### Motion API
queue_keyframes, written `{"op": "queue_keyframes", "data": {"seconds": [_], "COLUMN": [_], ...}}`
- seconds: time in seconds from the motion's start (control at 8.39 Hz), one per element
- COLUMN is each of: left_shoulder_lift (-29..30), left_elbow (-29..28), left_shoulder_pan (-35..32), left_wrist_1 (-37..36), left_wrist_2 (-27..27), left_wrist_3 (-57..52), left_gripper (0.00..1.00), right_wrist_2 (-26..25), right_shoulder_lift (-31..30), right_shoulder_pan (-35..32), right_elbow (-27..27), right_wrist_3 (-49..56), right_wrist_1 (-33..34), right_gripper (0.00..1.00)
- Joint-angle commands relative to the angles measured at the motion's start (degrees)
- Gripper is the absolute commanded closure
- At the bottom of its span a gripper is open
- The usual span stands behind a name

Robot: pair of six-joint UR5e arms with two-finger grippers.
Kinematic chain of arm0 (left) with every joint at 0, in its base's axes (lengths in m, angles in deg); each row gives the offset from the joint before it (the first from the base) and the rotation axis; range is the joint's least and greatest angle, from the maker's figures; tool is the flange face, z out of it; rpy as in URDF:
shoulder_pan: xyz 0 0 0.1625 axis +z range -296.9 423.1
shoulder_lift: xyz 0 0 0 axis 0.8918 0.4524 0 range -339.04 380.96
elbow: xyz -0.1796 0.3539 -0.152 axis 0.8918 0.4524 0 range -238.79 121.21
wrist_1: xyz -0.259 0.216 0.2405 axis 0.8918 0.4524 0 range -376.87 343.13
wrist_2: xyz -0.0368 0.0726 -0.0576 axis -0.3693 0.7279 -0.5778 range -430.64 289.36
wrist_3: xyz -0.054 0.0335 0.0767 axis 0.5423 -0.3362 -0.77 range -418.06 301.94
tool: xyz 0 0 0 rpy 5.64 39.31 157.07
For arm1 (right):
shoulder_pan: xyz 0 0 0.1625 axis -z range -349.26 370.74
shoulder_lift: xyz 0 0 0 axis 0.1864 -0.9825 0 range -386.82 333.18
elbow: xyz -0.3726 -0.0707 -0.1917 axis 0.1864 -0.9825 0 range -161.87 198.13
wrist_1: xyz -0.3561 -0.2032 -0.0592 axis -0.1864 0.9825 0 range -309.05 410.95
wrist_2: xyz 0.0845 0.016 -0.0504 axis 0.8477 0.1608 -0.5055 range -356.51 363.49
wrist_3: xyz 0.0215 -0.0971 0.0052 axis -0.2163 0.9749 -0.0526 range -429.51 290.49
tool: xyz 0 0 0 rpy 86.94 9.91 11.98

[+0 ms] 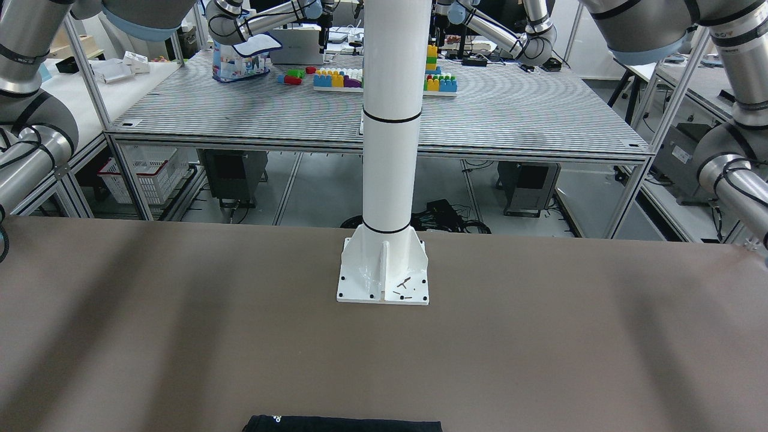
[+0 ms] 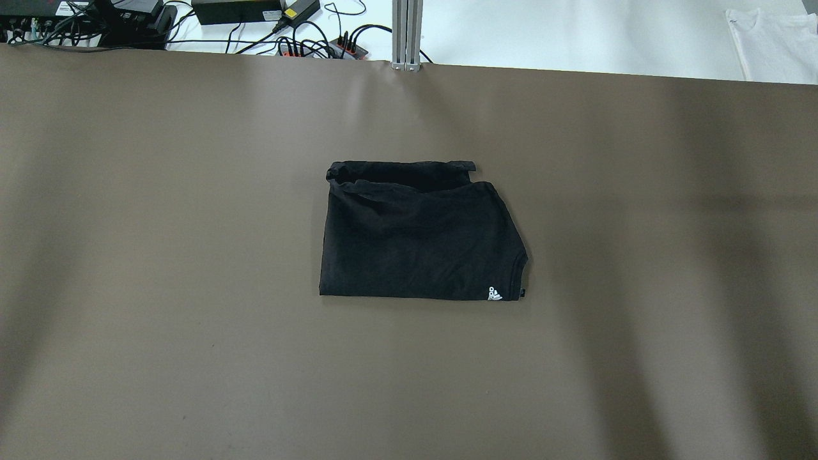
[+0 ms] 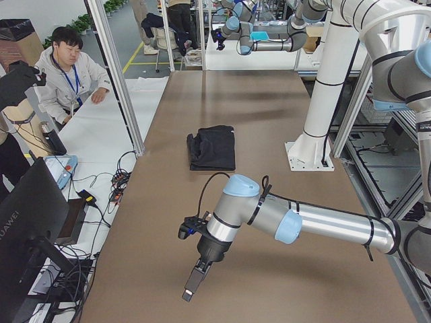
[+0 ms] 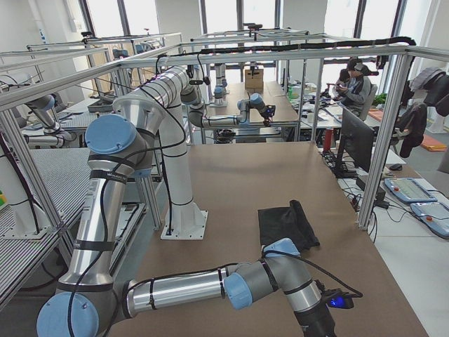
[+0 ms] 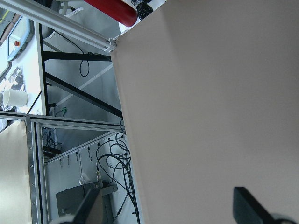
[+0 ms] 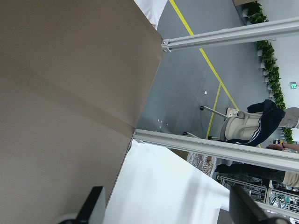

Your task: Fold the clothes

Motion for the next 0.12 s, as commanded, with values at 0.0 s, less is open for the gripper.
{"op": "queue_keyframes", "data": {"seconds": [0.0], "left_shoulder_lift": [-0.84], "left_elbow": [0.84], "left_shoulder_pan": [0.11], "left_wrist_1": [0.62], "left_wrist_2": [-0.07], "left_wrist_3": [0.15], "left_gripper": [0.00], "right_wrist_2": [5.39], "right_shoulder_lift": [-0.36], "right_shoulder_pan": [-0.04], "right_elbow": [0.16], "right_wrist_3": [-2.01], "right_wrist_1": [-0.28], "right_gripper": [0.06]}}
